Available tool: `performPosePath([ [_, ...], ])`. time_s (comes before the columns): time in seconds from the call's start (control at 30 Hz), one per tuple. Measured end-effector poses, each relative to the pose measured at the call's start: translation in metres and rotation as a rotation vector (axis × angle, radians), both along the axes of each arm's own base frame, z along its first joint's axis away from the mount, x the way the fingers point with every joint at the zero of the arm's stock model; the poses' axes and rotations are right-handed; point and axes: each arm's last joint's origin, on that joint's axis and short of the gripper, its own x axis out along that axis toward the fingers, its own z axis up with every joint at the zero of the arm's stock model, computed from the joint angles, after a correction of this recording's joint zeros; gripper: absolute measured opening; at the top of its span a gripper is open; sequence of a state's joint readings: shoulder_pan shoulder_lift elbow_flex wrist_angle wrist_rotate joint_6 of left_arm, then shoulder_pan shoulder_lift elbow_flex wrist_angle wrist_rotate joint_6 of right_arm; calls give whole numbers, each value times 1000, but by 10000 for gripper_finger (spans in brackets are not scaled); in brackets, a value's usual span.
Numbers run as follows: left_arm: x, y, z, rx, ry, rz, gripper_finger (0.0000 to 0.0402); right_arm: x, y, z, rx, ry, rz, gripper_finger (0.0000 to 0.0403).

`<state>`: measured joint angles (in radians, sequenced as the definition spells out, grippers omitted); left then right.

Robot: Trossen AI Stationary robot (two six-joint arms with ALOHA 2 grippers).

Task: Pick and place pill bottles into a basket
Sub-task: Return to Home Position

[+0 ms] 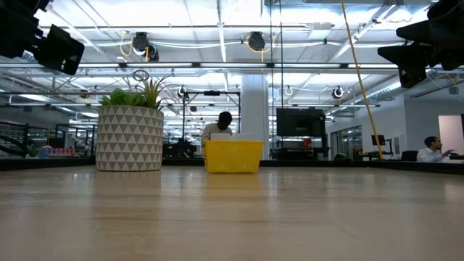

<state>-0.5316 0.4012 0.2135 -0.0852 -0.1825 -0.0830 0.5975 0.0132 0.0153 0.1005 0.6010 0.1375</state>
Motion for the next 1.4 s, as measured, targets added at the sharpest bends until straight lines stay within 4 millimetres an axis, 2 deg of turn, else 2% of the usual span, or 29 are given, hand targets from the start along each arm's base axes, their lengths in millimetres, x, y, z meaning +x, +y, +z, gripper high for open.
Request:
performPosePath([
  [0.37, -5, 2, -23, -9, 4, -36, 234, 0, 0, 0, 0, 0, 0, 196],
  [0.6, -10, 2, -21, -22, -16, -114, 234, 0, 0, 0, 0, 0, 0, 196],
  [1.23, -31, 14, -14, -94, -108, -111, 234, 0, 0, 0, 0, 0, 0, 196],
  [1.4, -31, 14, -15, -89, -100, -122, 234, 0, 0, 0, 0, 0, 0, 196],
])
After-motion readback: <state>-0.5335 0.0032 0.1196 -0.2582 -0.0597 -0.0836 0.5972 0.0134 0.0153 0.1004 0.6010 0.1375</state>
